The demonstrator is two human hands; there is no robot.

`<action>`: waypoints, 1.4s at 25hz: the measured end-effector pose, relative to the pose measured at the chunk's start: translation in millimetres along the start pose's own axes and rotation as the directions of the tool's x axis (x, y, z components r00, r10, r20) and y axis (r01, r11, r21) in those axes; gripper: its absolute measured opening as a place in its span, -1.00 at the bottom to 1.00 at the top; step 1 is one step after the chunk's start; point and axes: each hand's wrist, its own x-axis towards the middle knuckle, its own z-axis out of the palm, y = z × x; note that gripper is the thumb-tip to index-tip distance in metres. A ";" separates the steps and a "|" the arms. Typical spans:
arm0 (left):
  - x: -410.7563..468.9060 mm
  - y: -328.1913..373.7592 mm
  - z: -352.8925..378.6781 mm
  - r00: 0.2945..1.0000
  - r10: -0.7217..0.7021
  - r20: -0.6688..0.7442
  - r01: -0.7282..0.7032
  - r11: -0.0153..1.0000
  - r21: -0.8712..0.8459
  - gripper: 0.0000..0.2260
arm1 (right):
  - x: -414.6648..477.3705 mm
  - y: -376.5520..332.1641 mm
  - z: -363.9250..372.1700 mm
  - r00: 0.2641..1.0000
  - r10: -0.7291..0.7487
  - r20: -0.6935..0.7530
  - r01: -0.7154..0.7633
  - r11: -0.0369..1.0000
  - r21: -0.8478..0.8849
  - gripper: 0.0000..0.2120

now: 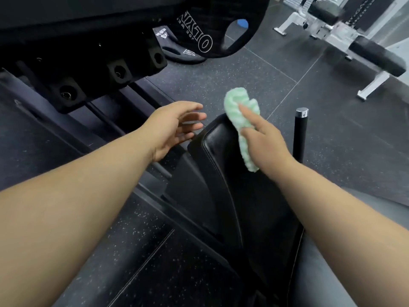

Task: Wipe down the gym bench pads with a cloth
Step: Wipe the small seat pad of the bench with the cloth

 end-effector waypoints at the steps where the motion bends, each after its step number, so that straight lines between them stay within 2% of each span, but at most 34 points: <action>1: -0.2 0.6 -0.4 0.999 0.018 0.050 -0.019 1.000 0.024 -0.89 | -11.0 -9.9 12.3 0.997 -0.077 0.006 0.077 0.997 -0.014 -0.50; 4: -0.9 4.3 -8.9 0.997 0.028 0.071 -0.029 1.000 0.011 -0.88 | -50.9 -12.7 26.6 0.908 -0.374 0.187 0.405 0.897 -0.174 -0.54; 5: -1.3 5.0 -12.7 0.999 0.013 0.046 -0.013 1.000 -0.001 -0.87 | -42.0 -9.6 13.9 0.900 -0.375 0.222 0.419 0.886 -0.199 -0.55; 7: -3.2 1.9 -16.4 1.000 -0.010 0.007 0.010 1.000 0.007 -0.88 | -2.9 -4.6 -6.0 0.988 -0.131 0.077 0.144 0.969 -0.202 -0.55; 8: -4.5 -1.2 -14.5 1.000 -0.014 0.008 0.014 1.000 0.021 -0.88 | 10.3 -4.7 -8.2 0.999 -0.032 0.017 0.034 0.982 -0.184 -0.54; 9: -6.1 -4.2 -11.4 1.000 -0.016 0.016 0.015 0.999 0.038 -0.88 | 9.8 -7.7 -2.0 0.999 -0.038 -0.014 0.035 0.981 -0.191 -0.55; 10: -6.8 -7.2 -7.8 1.000 -0.017 0.023 0.016 0.999 0.048 -0.88 | -6.3 -10.0 9.9 0.992 -0.122 0.008 0.121 0.962 -0.244 -0.56; 11: -7.2 -9.0 -4.5 1.000 -0.019 0.018 0.018 0.999 0.045 -0.86 | -30.5 -8.2 22.8 0.965 -0.245 0.090 0.261 0.925 -0.277 -0.55; 13: -8.7 -8.0 -4.1 0.998 -0.039 -0.040 0.040 0.999 0.023 -0.84 | -77.8 10.0 26.1 0.813 -0.479 0.330 0.565 0.784 -0.256 -0.54; 14: -10.2 -7.4 -5.2 0.996 -0.049 -0.069 0.051 0.998 0.027 -0.82 | -84.8 20.1 18.7 0.758 -0.521 0.392 0.634 0.731 -0.253 -0.54; 15: -11.1 -7.0 -5.7 0.996 -0.042 -0.084 0.046 0.997 0.054 -0.81 | -78.5 27.1 10.8 0.787 -0.494 0.370 0.595 0.767 -0.241 -0.53; 17: -15.3 -8.2 -0.2 0.994 0.057 -0.092 -0.034 0.972 0.234 -0.80 | -52.0 26.8 8.0 0.970 -0.206 0.126 0.224 0.963 -0.151 -0.51; 18: -18.4 -9.8 4.8 0.985 0.151 -0.086 -0.107 0.914 0.390 -0.79 | -44.6 20.7 13.7 0.995 -0.091 0.032 0.094 0.991 -0.092 -0.49; 19: -22.2 -10.1 11.9 0.964 0.258 -0.059 -0.186 0.820 0.542 -0.77 | -48.6 13.2 19.0 0.998 -0.067 0.018 0.069 0.993 -0.095 -0.47; 21: -29.7 -7.8 27.7 0.898 0.438 0.039 -0.320 0.589 0.743 -0.71 | -78.8 20.4 20.0 0.976 -0.171 0.135 0.195 0.962 -0.191 -0.47; 22: -30.4 -5.3 33.2 0.863 0.497 0.096 -0.369 0.488 0.791 -0.70 | -97.9 32.5 12.4 0.946 -0.236 0.221 0.288 0.925 -0.247 -0.48; 23: -27.5 -2.7 38.1 0.837 0.523 0.164 -0.408 0.395 0.823 -0.69 | -114.3 47.0 -1.5 0.927 -0.240 0.287 0.328 0.892 -0.310 -0.48; 24: -20.7 -0.2 43.6 0.824 0.511 0.247 -0.443 0.307 0.842 -0.68 | -121.3 62.7 -15.7 0.936 -0.186 0.300 0.295 0.878 -0.377 -0.48; 26: -3.1 1.0 57.6 0.823 0.402 0.402 -0.490 0.144 0.860 -0.64 | -111.6 80.7 -28.1 0.983 0.004 0.183 0.081 0.888 -0.452 -0.47; 28: 8.9 -5.4 68.6 0.809 0.325 0.489 -0.513 -0.014 0.858 -0.64 | -99.5 69.4 -15.0 0.990 0.141 0.023 -0.122 0.916 -0.382 -0.44; 29: 10.9 -9.3 71.3 0.800 0.329 0.502 -0.510 -0.070 0.857 -0.64 | -104.1 54.4 -4.3 0.984 0.176 -0.031 -0.176 0.930 -0.323 -0.43; 31: 9.2 -13.0 71.7 0.790 0.363 0.495 -0.464 -0.173 0.869 -0.65 | -135.7 37.2 18.5 0.994 0.092 -0.061 -0.104 0.969 -0.224 -0.43; 33: 5.6 -8.2 76.2 0.786 0.324 0.526 -0.434 -0.316 0.844 -0.64 | -179.5 44.3 18.5 1.000 0.005 0.018 -0.002 0.979 -0.201 -0.43; 34: 4.1 -4.9 80.3 0.778 0.276 0.564 -0.454 -0.374 0.809 -0.64 | -188.6 57.7 9.1 0.999 0.019 0.038 -0.010 0.974 -0.227 -0.45; 35: 2.6 -3.3 85.3 0.760 0.208 0.615 -0.506 -0.404 0.762 -0.64 | -189.4 70.0 -1.2 0.994 0.114 0.006 -0.108 0.957 -0.269 -0.46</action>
